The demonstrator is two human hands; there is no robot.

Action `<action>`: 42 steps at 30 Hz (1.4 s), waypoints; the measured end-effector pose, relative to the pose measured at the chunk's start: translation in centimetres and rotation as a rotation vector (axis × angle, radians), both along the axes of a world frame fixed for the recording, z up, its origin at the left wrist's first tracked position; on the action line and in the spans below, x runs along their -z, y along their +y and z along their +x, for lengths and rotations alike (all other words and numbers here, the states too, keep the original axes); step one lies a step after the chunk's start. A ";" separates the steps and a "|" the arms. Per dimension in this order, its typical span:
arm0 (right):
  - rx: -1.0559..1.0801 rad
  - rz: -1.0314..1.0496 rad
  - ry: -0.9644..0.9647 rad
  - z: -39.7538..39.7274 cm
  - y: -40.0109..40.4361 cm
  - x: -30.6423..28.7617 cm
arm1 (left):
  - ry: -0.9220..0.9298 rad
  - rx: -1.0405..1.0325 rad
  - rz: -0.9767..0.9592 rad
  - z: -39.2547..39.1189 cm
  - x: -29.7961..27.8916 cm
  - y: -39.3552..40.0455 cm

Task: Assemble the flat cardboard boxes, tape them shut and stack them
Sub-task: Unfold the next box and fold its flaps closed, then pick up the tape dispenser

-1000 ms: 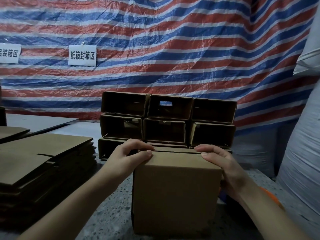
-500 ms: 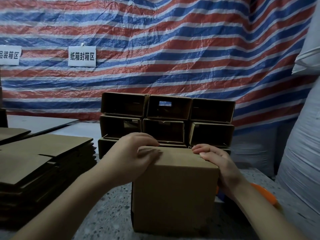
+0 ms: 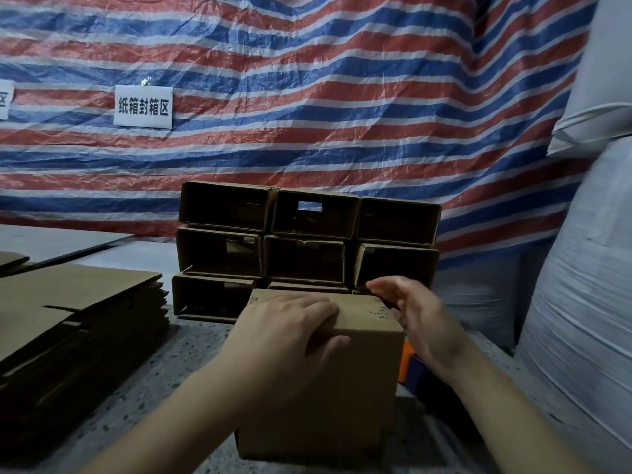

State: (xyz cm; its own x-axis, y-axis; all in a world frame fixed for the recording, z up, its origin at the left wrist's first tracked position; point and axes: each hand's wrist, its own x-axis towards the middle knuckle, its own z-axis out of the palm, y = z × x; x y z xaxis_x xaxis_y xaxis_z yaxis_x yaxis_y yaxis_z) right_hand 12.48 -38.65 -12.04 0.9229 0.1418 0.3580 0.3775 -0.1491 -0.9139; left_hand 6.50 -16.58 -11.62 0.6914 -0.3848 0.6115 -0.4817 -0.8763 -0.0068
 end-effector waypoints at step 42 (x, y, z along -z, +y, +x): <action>-0.168 -0.177 0.209 -0.1 0.6 -14.1 | 0.041 0.005 0.018 0.3 -0.1 0.0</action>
